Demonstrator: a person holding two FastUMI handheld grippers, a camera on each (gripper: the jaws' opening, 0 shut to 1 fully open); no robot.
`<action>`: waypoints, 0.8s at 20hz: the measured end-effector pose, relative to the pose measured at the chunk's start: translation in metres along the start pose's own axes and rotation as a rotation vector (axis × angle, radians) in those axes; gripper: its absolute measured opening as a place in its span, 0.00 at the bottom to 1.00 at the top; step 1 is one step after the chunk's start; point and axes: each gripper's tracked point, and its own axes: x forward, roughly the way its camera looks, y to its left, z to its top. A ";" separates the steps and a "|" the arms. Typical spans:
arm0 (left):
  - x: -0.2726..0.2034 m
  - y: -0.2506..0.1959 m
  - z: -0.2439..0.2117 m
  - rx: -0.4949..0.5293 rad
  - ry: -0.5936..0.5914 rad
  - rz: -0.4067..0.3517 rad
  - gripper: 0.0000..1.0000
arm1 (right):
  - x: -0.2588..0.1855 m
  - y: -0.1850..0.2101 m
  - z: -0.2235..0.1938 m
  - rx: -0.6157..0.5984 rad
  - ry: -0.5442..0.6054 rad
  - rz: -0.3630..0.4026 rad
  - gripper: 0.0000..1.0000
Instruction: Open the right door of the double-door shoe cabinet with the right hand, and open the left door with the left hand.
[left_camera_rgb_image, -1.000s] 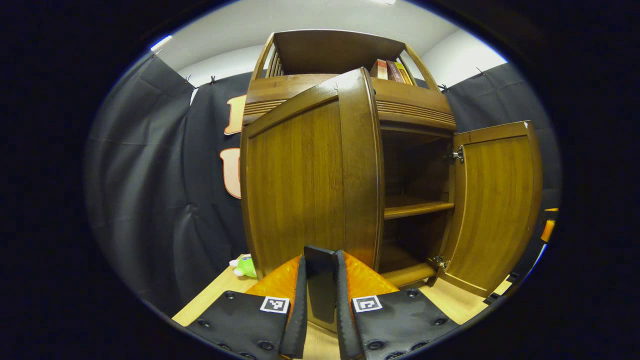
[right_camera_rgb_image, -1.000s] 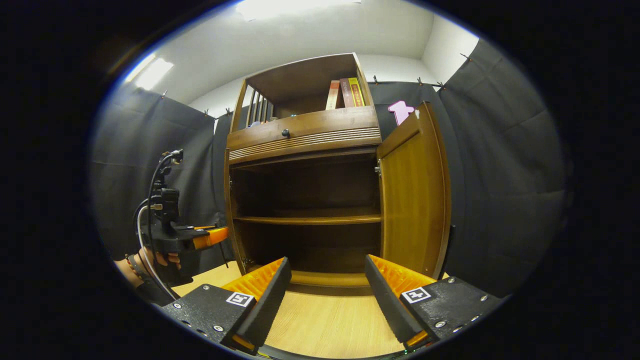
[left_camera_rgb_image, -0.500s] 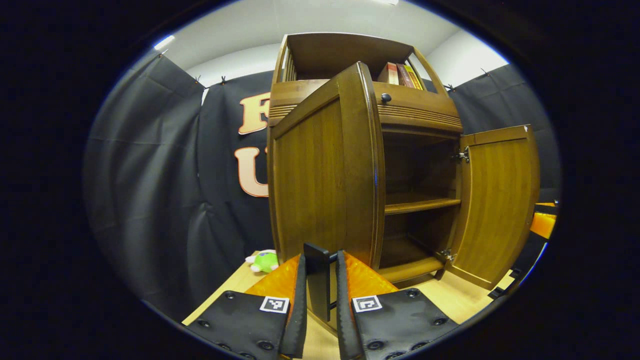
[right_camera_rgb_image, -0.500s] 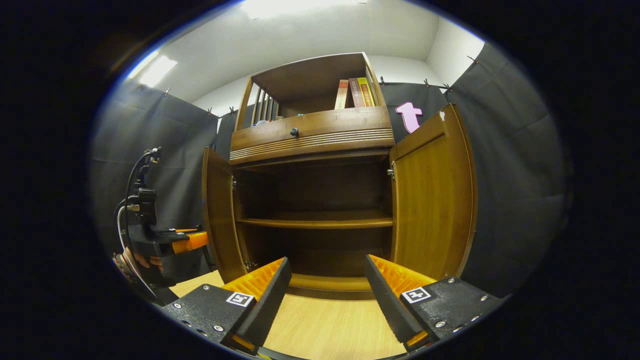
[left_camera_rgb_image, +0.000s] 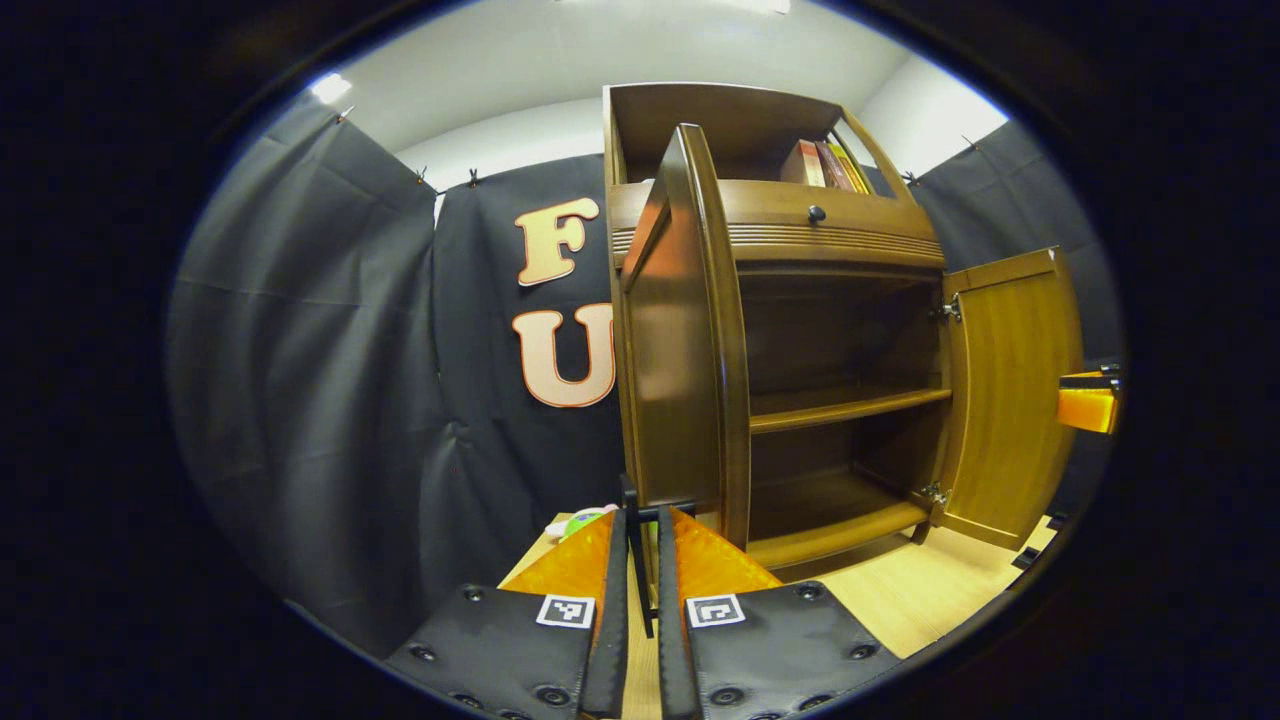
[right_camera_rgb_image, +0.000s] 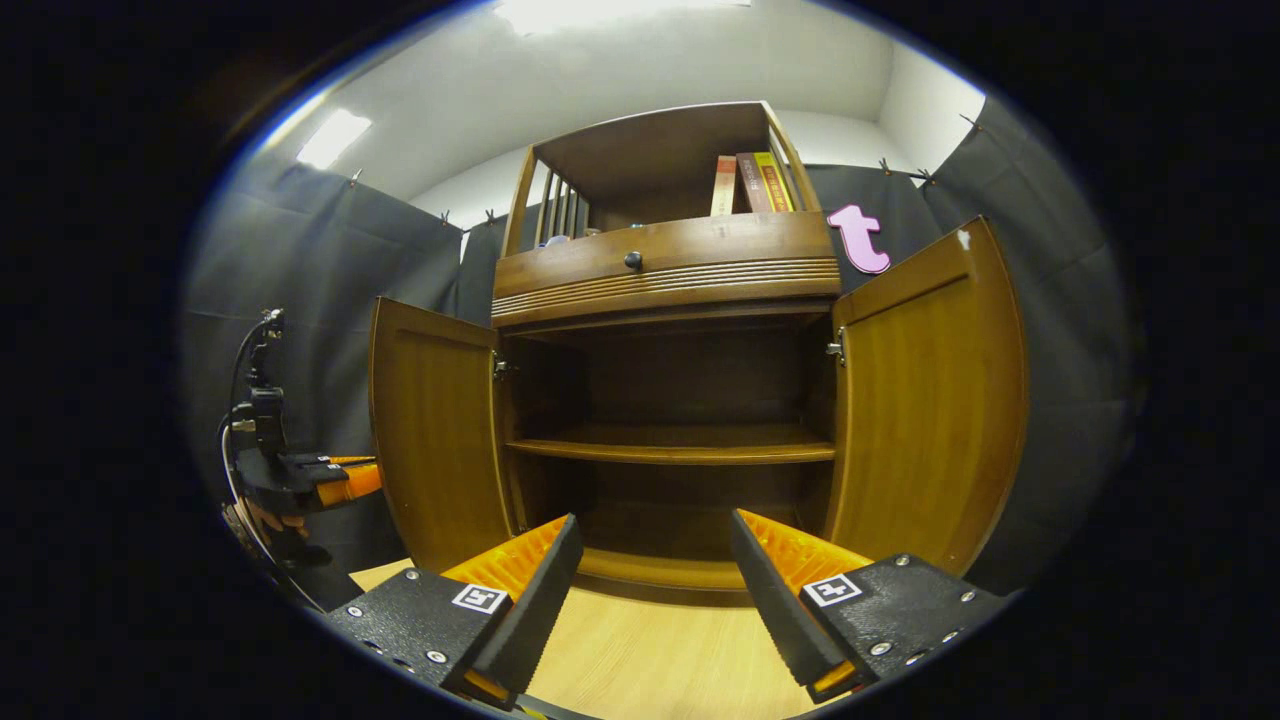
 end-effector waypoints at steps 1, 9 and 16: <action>0.000 0.009 -0.001 0.007 -0.002 0.004 0.20 | 0.001 0.006 0.000 -0.004 -0.001 0.004 1.00; 0.012 0.068 -0.011 0.052 -0.022 -0.027 0.13 | 0.004 0.034 -0.005 -0.014 0.009 -0.020 1.00; 0.014 0.079 -0.013 0.048 -0.048 -0.141 0.13 | 0.005 0.060 -0.011 -0.001 0.000 -0.032 1.00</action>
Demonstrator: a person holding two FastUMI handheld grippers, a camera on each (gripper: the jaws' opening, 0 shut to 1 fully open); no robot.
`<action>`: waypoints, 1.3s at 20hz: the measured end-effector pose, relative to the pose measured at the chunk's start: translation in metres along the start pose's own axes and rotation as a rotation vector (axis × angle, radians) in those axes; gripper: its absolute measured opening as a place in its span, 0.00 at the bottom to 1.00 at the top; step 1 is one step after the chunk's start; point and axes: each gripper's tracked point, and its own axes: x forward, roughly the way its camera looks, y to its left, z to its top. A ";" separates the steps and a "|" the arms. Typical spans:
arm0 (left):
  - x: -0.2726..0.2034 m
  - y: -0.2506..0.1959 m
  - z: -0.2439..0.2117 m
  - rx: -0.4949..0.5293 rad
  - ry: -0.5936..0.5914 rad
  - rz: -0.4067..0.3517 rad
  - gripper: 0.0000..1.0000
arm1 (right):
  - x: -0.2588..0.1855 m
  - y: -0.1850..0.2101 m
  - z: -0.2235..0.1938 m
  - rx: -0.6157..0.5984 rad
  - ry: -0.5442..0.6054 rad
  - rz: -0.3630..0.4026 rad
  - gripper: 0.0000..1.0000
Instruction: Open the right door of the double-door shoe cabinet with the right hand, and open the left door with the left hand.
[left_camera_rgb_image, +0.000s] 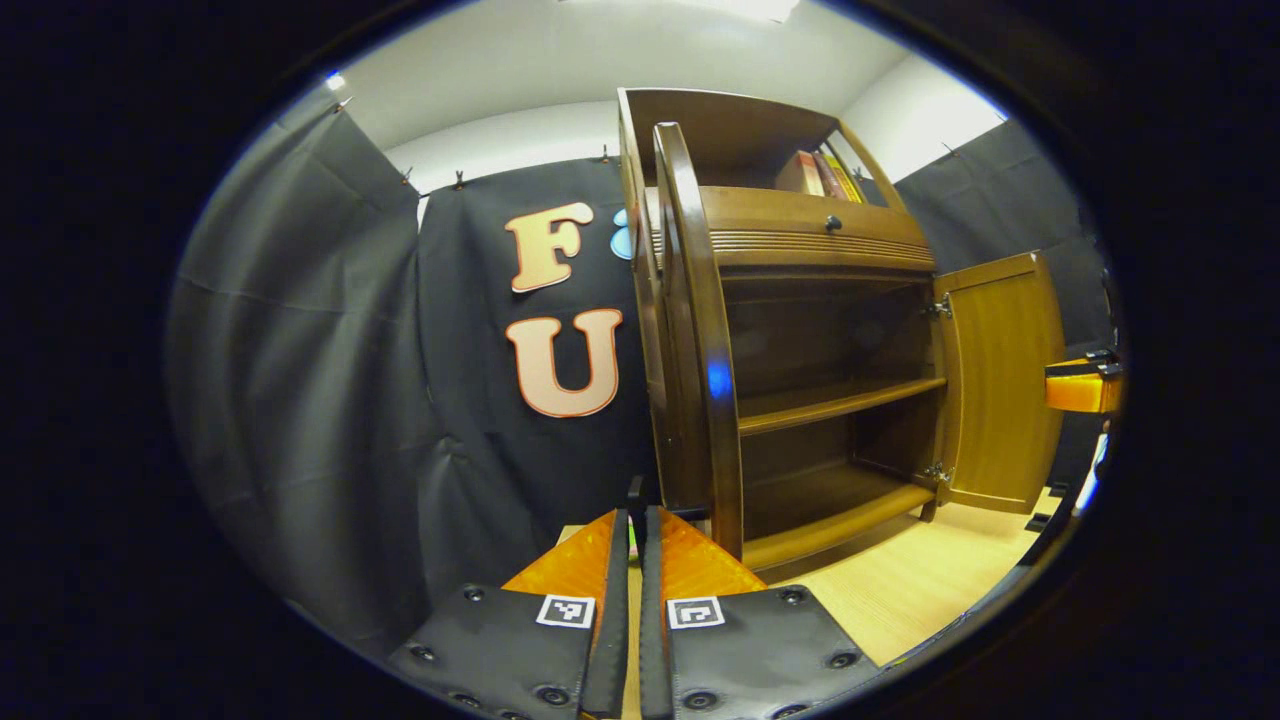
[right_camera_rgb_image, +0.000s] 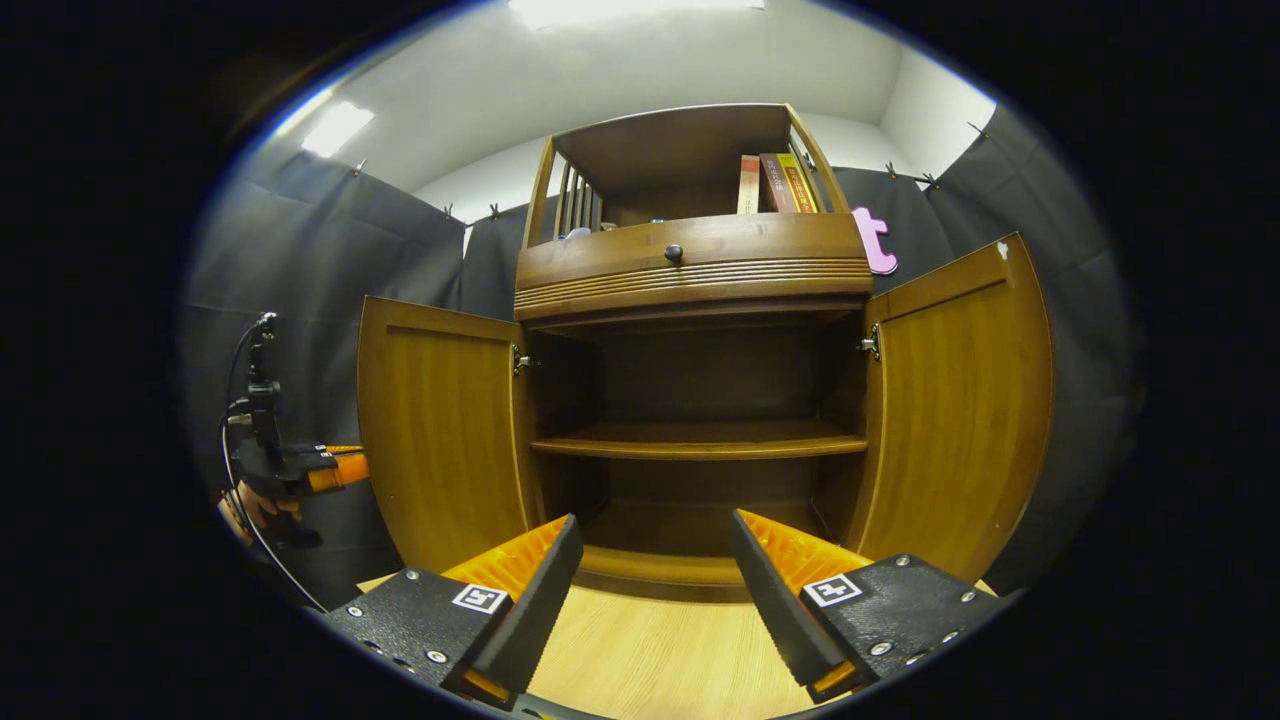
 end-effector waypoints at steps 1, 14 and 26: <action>0.000 0.000 -0.003 -0.007 0.002 -0.017 0.12 | 0.000 0.001 -0.001 0.003 0.000 0.003 1.00; -0.051 -0.086 0.049 -0.093 -0.034 -0.027 0.13 | -0.004 -0.029 -0.004 0.040 0.017 0.046 0.92; 0.013 -0.225 0.075 -0.172 -0.098 0.026 0.08 | -0.048 -0.151 0.010 0.061 -0.021 -0.066 0.92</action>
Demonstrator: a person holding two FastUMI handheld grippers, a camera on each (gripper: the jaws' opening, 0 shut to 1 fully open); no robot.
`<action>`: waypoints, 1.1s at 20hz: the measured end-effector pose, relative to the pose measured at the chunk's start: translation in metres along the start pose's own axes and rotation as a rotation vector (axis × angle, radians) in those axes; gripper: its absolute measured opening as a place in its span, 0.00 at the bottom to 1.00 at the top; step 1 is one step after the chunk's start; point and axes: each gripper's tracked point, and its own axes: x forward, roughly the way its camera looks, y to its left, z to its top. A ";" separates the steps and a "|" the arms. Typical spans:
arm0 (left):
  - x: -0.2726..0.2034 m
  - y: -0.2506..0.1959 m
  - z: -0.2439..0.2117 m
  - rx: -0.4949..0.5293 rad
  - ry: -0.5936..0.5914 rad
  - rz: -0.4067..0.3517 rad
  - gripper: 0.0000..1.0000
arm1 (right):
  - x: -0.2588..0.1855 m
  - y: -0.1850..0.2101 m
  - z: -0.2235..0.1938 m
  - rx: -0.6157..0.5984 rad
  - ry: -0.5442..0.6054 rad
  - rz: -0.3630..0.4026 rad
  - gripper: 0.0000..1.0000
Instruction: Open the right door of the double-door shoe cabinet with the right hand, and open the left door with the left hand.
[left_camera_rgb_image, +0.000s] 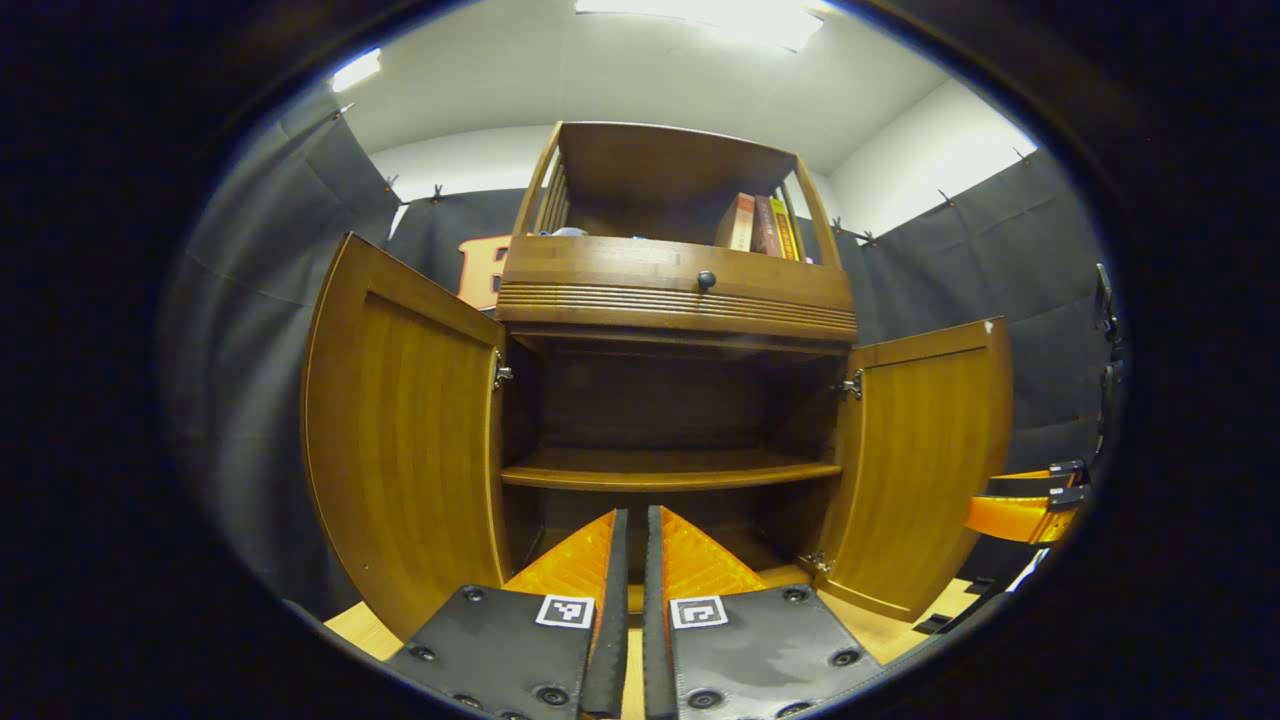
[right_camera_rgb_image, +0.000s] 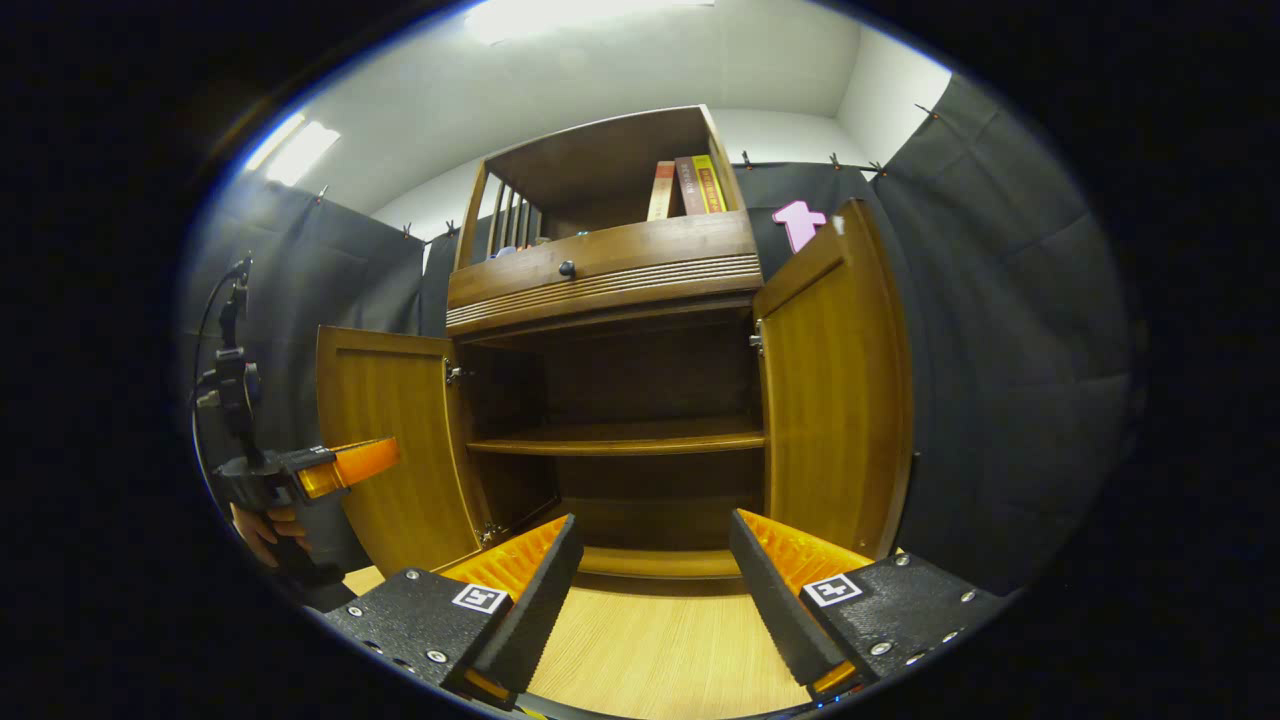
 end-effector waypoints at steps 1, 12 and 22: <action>0.003 -0.007 -0.005 -0.012 0.009 0.004 0.07 | -0.002 -0.006 0.001 0.005 -0.007 -0.001 0.92; -0.001 -0.024 -0.011 0.002 -0.018 0.166 0.78 | -0.013 -0.027 0.006 0.034 -0.002 0.046 0.92; -0.017 -0.018 0.006 0.012 -0.046 0.203 0.95 | -0.021 -0.020 -0.004 0.055 0.009 0.060 0.92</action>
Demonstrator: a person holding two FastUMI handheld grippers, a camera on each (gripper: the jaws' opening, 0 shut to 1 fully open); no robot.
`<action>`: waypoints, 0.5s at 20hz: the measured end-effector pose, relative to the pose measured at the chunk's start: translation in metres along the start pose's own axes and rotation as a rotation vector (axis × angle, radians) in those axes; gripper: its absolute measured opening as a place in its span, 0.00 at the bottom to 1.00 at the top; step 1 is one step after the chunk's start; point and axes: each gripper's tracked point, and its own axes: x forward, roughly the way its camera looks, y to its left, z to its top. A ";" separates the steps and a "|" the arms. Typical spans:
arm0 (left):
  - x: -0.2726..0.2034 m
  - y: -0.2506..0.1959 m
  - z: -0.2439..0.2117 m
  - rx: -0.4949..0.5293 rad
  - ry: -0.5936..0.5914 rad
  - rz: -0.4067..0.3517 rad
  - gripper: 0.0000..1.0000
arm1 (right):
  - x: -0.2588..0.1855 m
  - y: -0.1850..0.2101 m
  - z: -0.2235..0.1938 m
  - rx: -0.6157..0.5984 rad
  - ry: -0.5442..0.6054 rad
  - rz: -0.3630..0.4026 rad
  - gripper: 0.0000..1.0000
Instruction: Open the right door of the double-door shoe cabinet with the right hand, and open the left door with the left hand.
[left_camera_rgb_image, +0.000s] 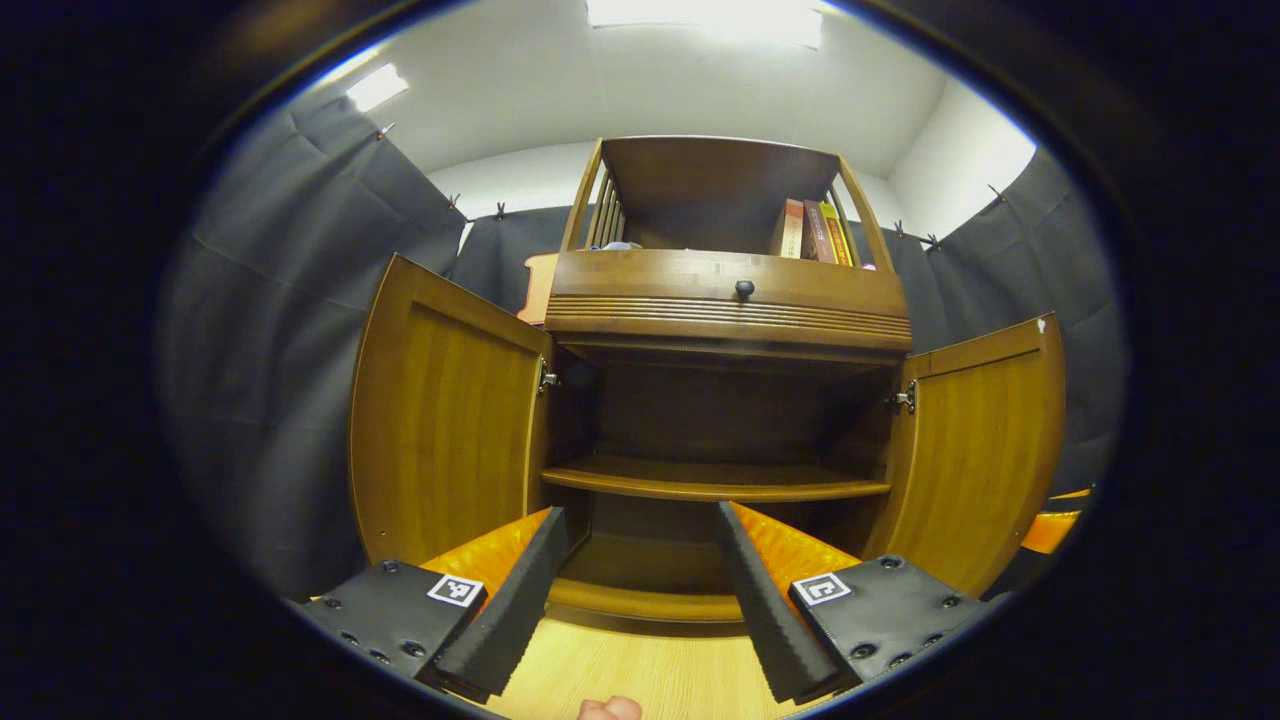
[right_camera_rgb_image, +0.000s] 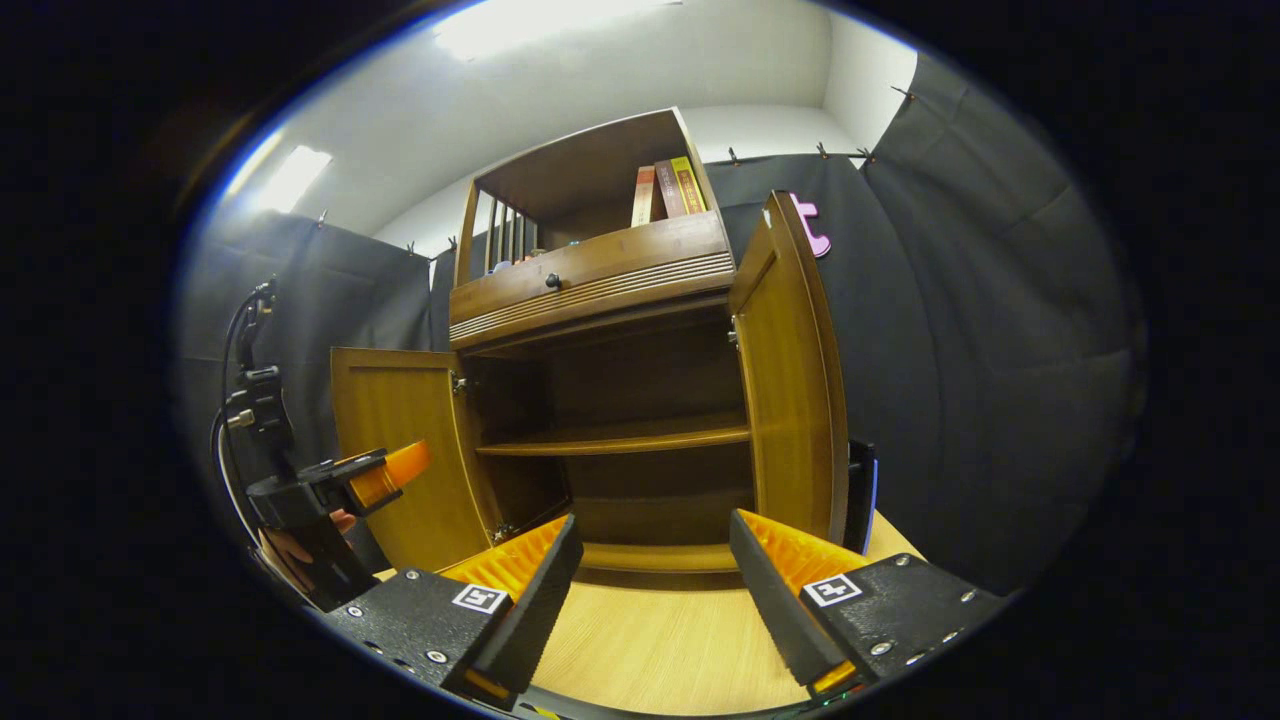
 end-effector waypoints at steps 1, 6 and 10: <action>-0.002 0.001 -0.001 0.005 0.003 0.001 0.95 | 0.001 0.004 -0.002 0.000 0.004 0.011 0.92; -0.012 0.007 0.002 0.031 0.001 0.018 0.95 | 0.002 0.015 -0.002 -0.005 0.008 0.040 1.00; -0.019 0.009 0.005 0.049 -0.007 0.016 0.95 | -0.001 0.019 -0.002 0.010 0.002 0.046 1.00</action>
